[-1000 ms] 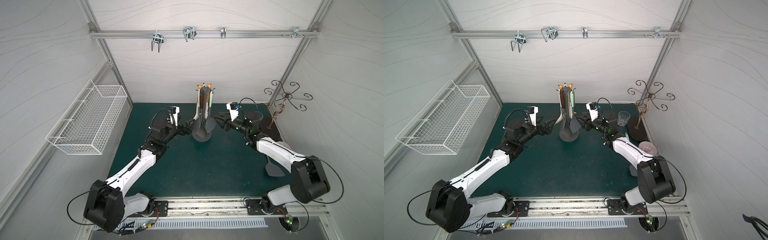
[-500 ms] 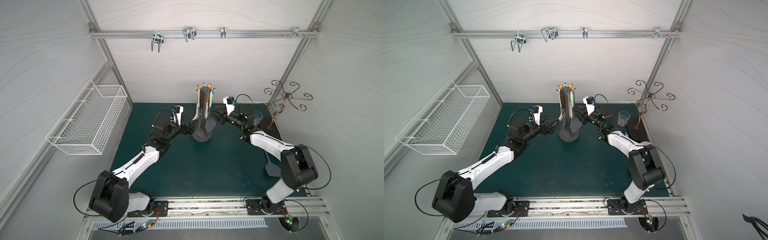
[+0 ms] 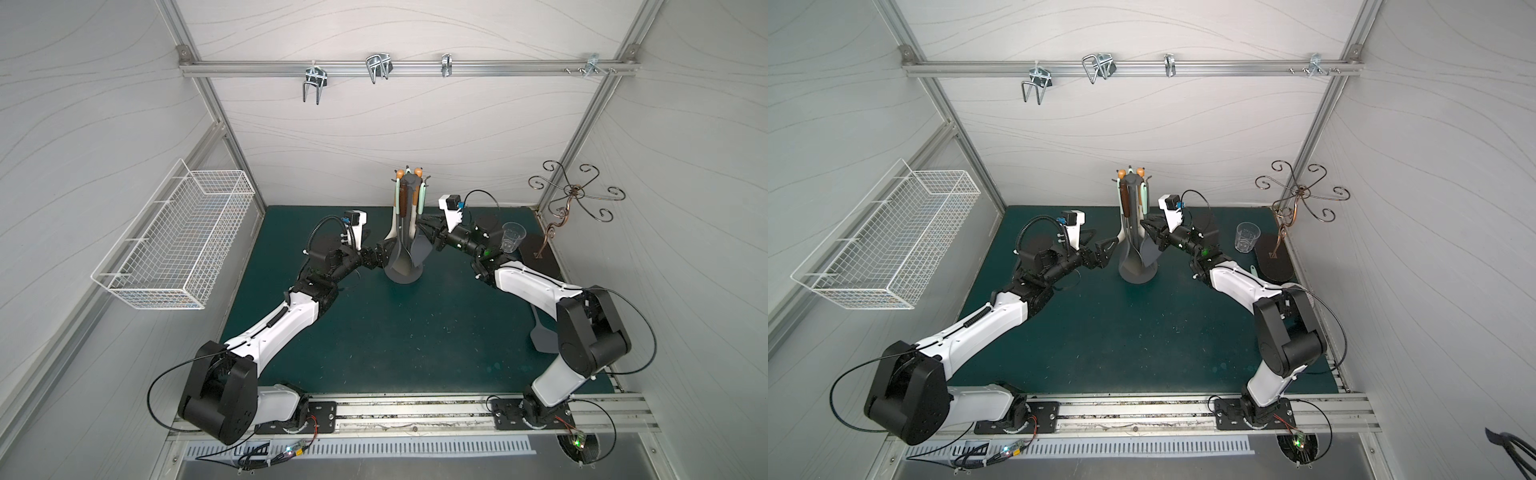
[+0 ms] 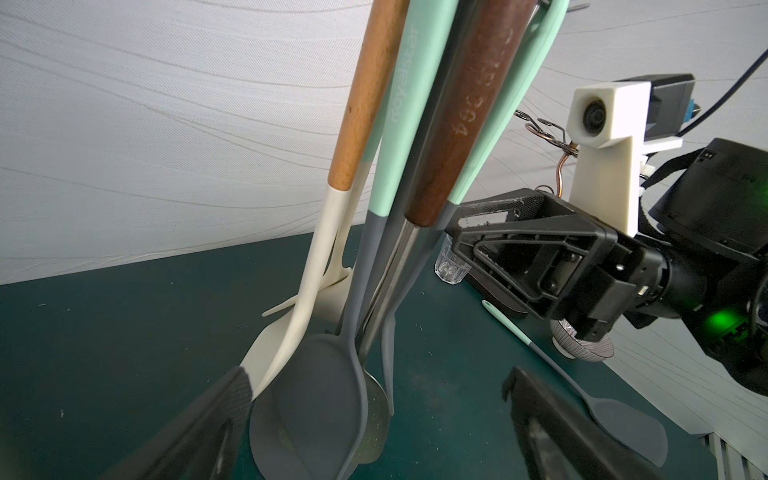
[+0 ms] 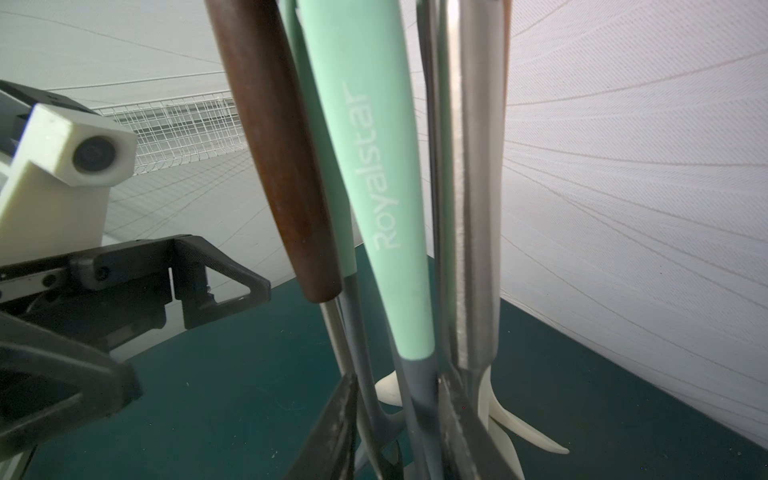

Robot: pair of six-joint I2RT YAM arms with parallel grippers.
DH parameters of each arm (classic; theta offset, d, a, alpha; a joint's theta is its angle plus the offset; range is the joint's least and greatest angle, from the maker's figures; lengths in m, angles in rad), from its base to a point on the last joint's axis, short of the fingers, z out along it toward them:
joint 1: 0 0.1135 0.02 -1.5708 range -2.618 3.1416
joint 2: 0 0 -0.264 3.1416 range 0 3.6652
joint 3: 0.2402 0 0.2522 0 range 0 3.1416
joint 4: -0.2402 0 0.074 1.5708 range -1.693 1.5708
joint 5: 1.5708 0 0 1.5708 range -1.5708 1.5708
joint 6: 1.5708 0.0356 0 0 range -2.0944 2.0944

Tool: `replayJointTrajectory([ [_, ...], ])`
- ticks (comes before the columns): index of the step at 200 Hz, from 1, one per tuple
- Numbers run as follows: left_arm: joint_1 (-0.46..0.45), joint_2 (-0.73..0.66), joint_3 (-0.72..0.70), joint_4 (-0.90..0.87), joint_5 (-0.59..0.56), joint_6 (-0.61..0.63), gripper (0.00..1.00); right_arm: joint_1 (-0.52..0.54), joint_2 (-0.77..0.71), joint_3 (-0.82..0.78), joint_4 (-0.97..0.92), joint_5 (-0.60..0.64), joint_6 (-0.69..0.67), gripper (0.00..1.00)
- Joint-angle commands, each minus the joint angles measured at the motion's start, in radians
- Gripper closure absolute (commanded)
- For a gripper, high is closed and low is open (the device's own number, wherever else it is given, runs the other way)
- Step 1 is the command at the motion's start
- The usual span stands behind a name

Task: Take the spatula off the kitchen utensil rack
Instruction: Take off the spatula from the rack.

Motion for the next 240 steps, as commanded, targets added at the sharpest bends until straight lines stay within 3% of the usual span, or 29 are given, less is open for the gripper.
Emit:
replayJointTrajectory([
  [1, 0.005, -0.009, 0.028, 0.073, 0.008, -0.006, 0.01, 0.01, 0.017, 0.019, 0.026, -0.004, -0.001, 0.67],
  [88, 0.006, -0.008, 0.027, 0.083, 0.013, -0.017, 0.01, 0.014, 0.058, 0.048, 0.015, 0.028, -0.008, 0.67],
  [146, 0.006, -0.003, 0.022, 0.091, 0.017, -0.025, 0.01, 0.014, 0.051, 0.034, 0.021, 0.045, -0.014, 0.82],
  [240, 0.005, -0.015, 0.004, 0.099, 0.039, -0.051, 0.01, 0.02, 0.006, 0.018, -0.026, 0.075, -0.075, 0.92],
])
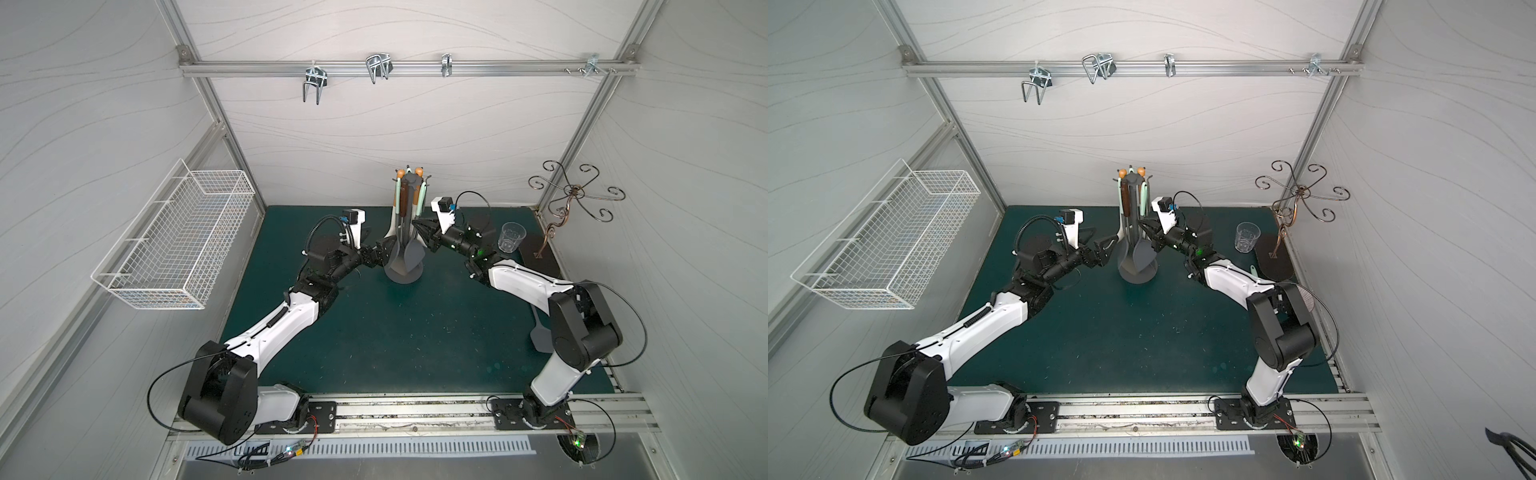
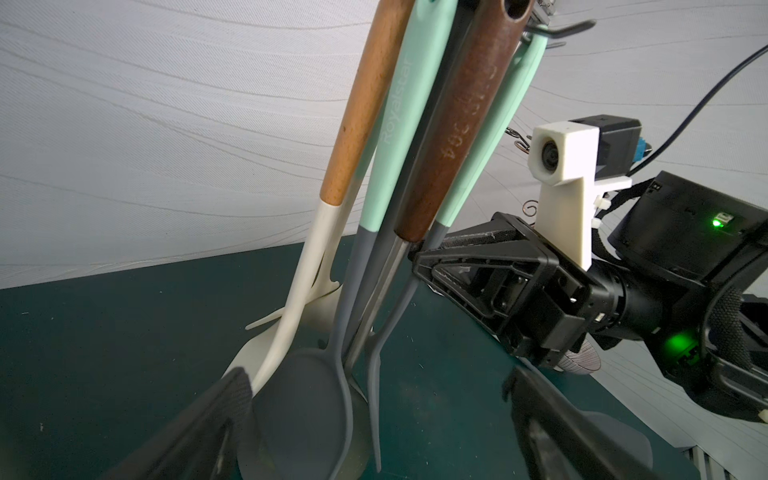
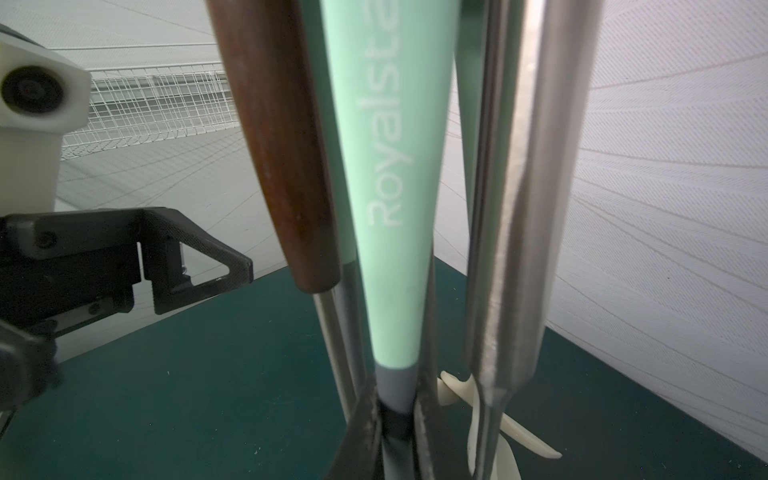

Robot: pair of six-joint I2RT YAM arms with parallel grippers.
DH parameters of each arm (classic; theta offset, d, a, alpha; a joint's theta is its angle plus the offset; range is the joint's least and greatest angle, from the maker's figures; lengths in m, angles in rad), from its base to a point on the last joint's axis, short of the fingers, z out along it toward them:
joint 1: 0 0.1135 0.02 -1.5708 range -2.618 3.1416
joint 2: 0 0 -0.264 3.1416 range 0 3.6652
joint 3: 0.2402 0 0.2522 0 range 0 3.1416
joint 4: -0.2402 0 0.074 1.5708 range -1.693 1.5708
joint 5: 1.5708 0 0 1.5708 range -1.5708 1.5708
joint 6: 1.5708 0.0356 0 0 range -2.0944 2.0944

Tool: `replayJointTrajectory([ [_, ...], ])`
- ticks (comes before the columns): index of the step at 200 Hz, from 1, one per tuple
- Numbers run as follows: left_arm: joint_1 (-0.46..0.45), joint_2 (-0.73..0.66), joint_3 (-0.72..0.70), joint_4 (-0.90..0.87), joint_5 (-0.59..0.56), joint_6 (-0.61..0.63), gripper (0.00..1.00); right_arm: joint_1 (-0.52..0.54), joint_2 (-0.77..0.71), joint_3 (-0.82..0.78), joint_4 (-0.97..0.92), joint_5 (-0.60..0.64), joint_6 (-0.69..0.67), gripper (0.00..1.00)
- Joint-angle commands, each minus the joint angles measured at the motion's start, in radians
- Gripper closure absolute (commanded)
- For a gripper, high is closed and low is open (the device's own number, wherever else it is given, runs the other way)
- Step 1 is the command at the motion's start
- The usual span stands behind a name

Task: Take the spatula off the kitchen utensil rack
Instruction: Take off the spatula from the rack.

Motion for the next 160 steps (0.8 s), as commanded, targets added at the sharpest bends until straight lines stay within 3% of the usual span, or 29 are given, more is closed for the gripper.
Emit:
replayJointTrajectory([
  [1, 0.005, -0.017, 0.007, 0.06, 0.03, -0.01, 0.01, 0.003, -0.044, -0.01, -0.025, 0.036, -0.022, 0.92],
  [20, 0.005, -0.031, 0.011, 0.046, 0.032, -0.006, 0.01, 0.007, -0.073, -0.017, -0.066, 0.053, -0.054, 1.0],
  [105, 0.0, -0.079, -0.016, 0.052, 0.027, -0.072, 0.01, 0.012, -0.2, 0.001, -0.249, 0.098, -0.115, 1.0],
  [160, -0.049, -0.111, 0.019, -0.053, -0.006, -0.045, 0.01, 0.012, -0.286, -0.017, -0.331, 0.135, -0.131, 1.0],
])
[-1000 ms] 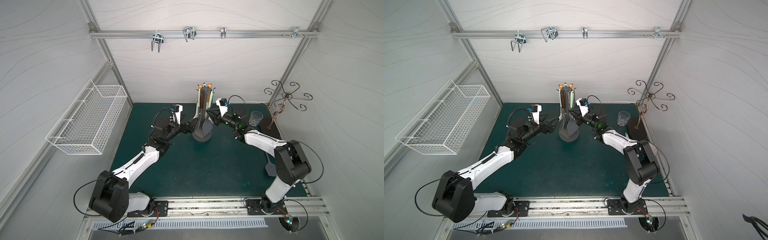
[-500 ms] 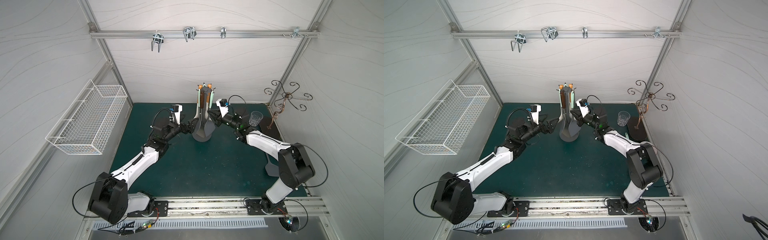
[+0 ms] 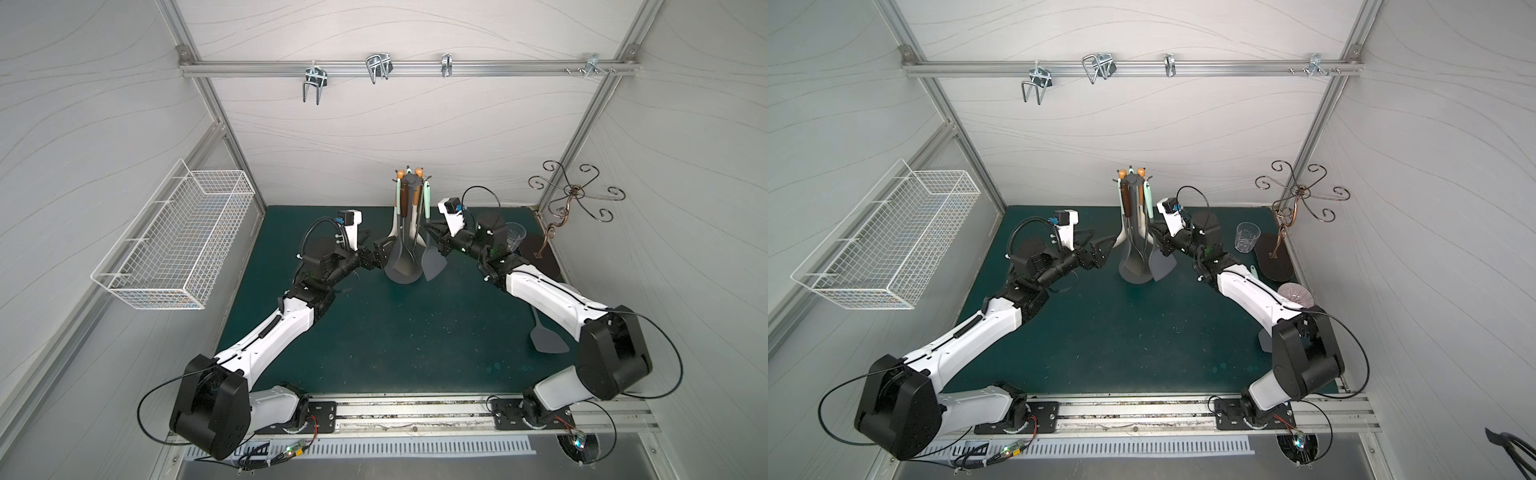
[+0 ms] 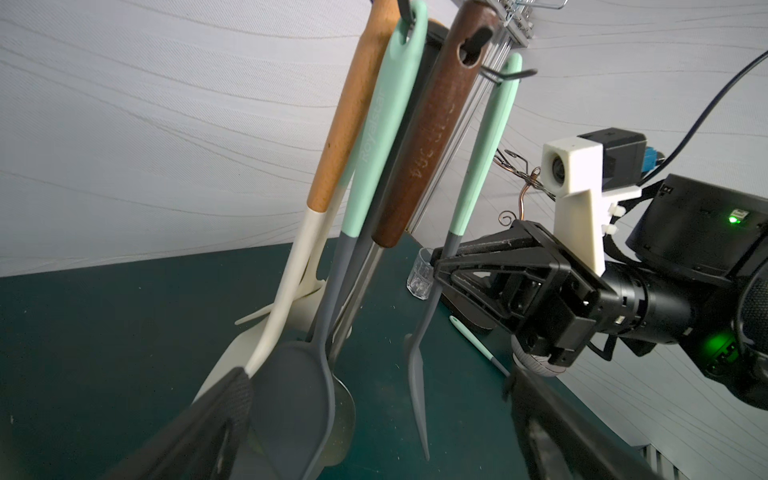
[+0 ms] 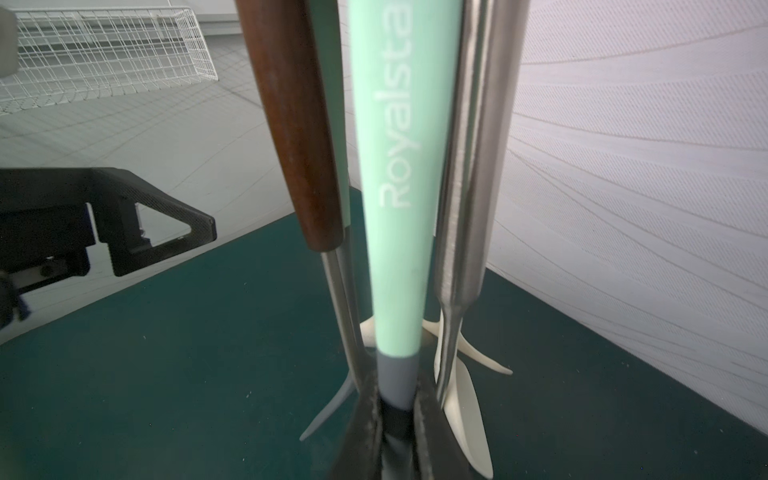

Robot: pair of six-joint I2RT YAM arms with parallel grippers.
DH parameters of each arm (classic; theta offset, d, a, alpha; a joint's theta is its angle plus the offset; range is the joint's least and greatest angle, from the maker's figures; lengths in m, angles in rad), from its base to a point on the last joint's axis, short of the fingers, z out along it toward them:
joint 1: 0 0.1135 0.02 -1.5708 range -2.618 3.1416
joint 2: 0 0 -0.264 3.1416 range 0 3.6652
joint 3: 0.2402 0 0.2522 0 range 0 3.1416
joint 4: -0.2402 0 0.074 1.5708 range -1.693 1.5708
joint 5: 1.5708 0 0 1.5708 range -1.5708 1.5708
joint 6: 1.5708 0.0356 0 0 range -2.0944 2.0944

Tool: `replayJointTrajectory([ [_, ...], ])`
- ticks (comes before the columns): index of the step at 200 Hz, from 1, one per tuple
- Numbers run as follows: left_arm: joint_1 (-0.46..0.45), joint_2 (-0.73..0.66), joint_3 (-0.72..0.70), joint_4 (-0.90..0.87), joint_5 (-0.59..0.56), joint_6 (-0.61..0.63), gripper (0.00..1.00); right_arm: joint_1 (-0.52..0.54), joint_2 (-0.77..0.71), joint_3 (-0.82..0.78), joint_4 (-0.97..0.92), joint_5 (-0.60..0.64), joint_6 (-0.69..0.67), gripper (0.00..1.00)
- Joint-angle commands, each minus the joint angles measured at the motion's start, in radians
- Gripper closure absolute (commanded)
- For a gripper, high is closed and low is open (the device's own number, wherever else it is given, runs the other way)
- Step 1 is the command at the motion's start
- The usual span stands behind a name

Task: Take the spatula off the kitchen utensil rack
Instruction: Take off the spatula from the rack.

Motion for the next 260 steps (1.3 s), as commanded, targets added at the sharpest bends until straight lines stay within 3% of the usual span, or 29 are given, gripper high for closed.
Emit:
replayJointTrajectory([
  [1, -0.024, -0.032, 0.034, -0.008, -0.019, 0.015, 0.01, 0.005, -0.073, 0.007, 0.015, 0.021, -0.019, 1.0],
  [260, -0.05, -0.062, 0.089, -0.18, -0.043, 0.035, 0.01, -0.008, -0.233, 0.03, -0.202, 0.038, 0.011, 1.0],
])
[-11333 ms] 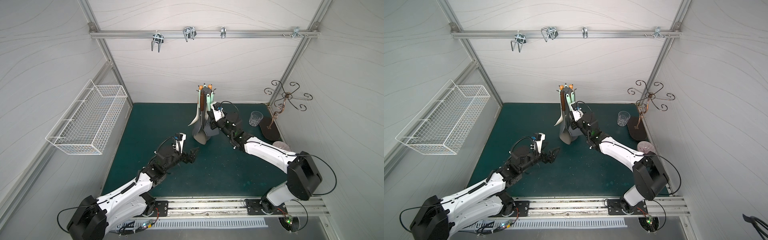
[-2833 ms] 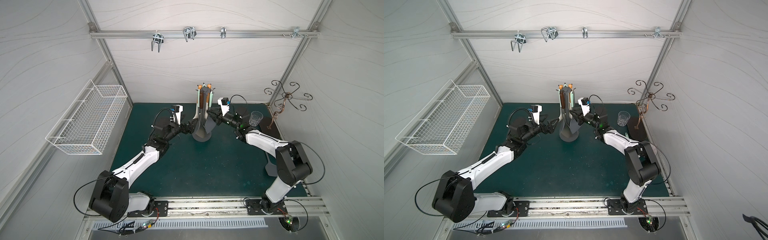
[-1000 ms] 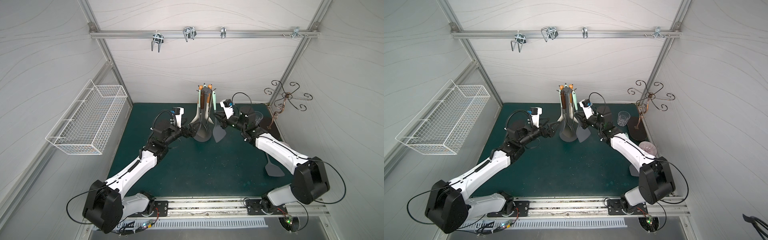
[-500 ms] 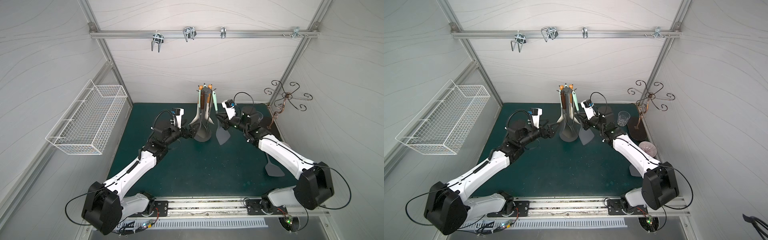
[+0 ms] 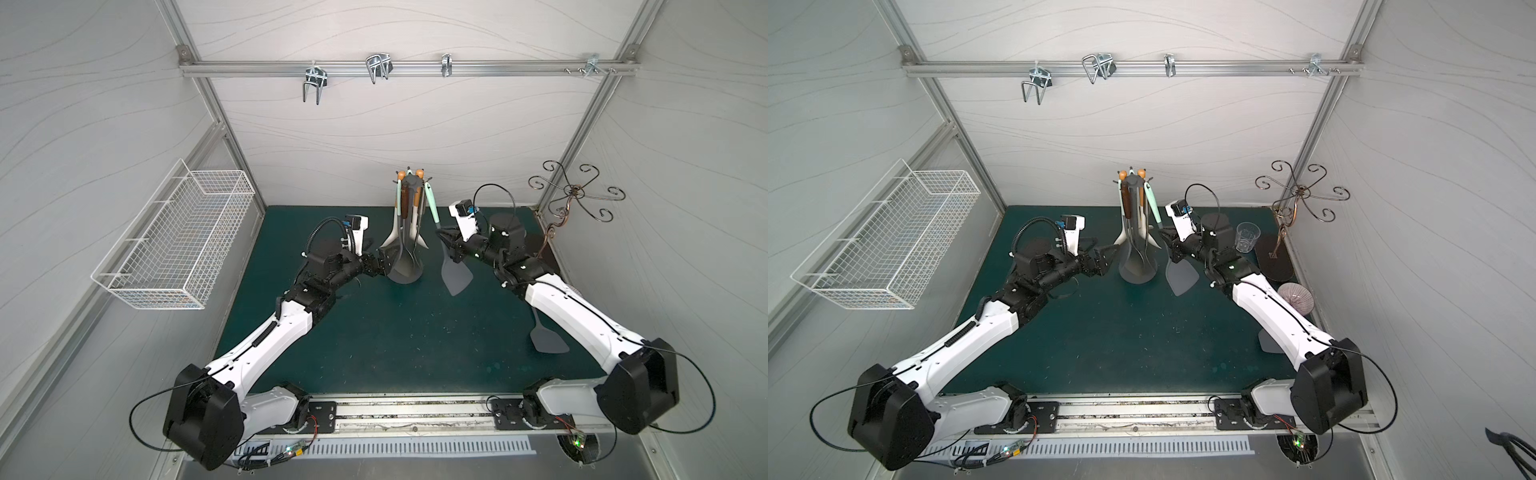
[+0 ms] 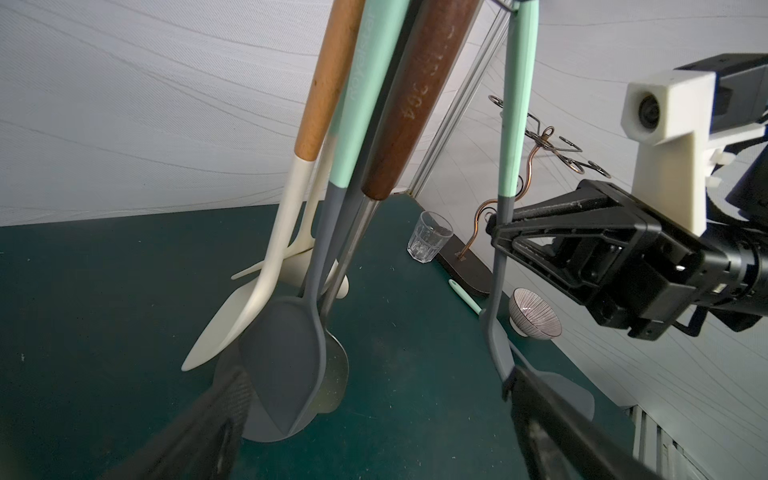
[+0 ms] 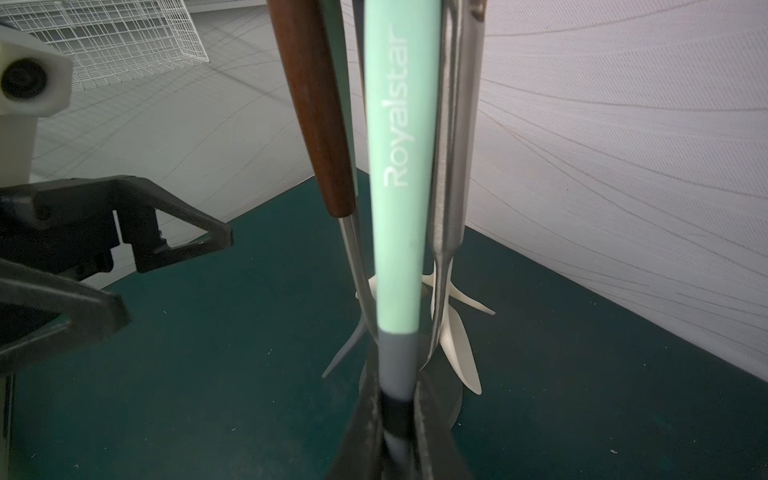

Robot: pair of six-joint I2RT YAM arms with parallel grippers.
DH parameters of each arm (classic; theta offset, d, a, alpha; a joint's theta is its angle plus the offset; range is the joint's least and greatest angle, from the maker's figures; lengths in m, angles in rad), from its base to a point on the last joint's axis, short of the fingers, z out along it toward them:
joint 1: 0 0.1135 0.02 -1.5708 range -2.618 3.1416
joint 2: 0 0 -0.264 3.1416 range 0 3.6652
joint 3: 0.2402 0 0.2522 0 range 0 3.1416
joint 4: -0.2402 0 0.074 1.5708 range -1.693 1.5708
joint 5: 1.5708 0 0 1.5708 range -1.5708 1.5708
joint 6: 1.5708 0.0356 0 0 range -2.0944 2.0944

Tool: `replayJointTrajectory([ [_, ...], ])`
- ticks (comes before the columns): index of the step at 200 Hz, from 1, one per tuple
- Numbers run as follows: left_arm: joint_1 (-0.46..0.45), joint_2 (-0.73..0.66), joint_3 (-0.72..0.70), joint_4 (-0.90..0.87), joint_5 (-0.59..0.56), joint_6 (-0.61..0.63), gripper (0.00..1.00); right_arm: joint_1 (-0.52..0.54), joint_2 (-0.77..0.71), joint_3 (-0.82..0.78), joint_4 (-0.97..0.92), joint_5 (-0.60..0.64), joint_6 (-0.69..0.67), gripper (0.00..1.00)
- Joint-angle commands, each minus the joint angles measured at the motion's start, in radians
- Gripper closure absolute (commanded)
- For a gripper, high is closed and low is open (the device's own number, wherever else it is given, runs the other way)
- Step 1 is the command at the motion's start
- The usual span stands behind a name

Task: Take the spatula off the kitchen utensil rack
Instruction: Take off the spatula from the rack.

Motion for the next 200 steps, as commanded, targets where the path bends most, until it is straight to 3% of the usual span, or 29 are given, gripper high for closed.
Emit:
replayJointTrajectory([
  [1, -0.007, -0.023, 0.055, 0.014, 0.002, 0.009, 0.01, -0.008, -0.066, 0.024, 0.061, -0.016, 0.009, 1.0],
  [110, -0.016, -0.015, 0.097, -0.057, 0.002, 0.009, 0.01, -0.022, -0.091, 0.016, 0.001, -0.004, 0.032, 1.0],
  [200, -0.023, -0.004, 0.101, -0.066, -0.004, 0.011, 0.01, -0.054, -0.13, 0.051, -0.13, -0.086, 0.057, 1.0],
])
